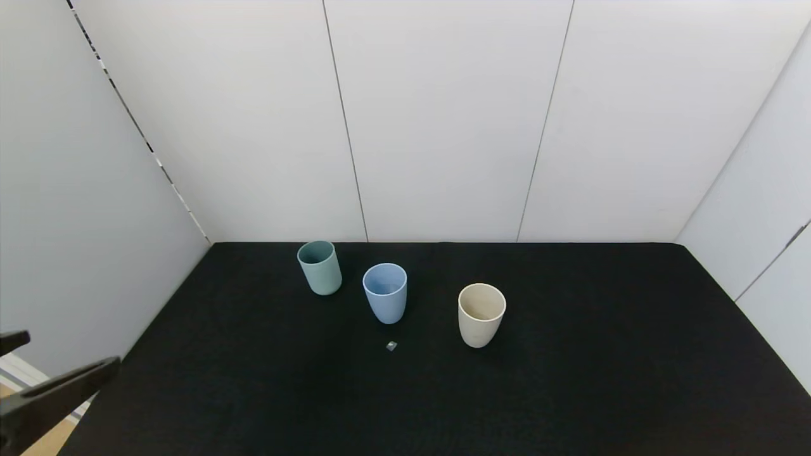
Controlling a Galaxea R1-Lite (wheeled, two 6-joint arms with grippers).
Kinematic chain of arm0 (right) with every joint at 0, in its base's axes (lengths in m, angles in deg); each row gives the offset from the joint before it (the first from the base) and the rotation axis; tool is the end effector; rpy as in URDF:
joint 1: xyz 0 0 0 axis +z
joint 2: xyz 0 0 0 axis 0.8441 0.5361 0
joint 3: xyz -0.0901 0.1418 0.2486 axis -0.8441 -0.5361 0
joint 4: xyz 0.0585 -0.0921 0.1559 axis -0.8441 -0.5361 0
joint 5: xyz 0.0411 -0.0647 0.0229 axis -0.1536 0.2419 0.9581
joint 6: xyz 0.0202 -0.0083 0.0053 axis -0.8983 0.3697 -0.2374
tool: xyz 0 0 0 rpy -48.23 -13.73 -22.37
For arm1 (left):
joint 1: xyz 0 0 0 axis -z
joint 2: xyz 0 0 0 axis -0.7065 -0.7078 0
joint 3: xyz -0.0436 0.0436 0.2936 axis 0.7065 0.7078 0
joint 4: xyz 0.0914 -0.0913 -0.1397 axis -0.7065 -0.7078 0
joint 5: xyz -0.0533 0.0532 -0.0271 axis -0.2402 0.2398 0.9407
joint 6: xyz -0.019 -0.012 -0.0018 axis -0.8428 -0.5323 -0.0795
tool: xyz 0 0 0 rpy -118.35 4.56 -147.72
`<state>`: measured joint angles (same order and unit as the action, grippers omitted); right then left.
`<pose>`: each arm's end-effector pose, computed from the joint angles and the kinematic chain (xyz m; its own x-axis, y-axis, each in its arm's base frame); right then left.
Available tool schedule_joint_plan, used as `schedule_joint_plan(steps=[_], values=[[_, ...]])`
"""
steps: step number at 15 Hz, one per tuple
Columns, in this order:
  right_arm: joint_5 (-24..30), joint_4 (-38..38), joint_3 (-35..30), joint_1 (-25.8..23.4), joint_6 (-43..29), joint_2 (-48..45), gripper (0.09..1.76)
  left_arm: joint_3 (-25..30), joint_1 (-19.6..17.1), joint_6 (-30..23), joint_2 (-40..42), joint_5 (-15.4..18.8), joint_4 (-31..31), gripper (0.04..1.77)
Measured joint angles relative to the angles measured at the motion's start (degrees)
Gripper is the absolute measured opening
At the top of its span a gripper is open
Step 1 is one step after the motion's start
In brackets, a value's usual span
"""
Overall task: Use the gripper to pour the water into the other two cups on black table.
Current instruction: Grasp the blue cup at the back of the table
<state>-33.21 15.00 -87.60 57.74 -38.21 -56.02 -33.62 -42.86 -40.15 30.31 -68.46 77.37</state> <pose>-0.0230 0.0003 0.0754 0.9998 0.0177 0.0012 -0.0177 0.9998 -0.0089 0.0775 -0.0060 0.2439 0.9315 -0.1730 -0.3201 0.1796 0.9837 -0.0090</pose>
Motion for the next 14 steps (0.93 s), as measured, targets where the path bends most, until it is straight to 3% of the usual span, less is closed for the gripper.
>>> schedule_joint_plan(steps=[4,7,14], values=[[0.0,0.0,0.0,0.0,0.0,0.0,1.71,-5.4,1.1,4.5,-15.5,2.8,0.0,1.72],[0.0,0.0,0.0,0.0,0.0,0.0,1.71,-7.2,4.0,6.2,-26.2,3.5,0.5,1.72],[0.0,0.0,0.0,0.0,0.0,0.0,1.71,-6.8,13.0,5.5,-48.6,2.7,20.0,1.72]])
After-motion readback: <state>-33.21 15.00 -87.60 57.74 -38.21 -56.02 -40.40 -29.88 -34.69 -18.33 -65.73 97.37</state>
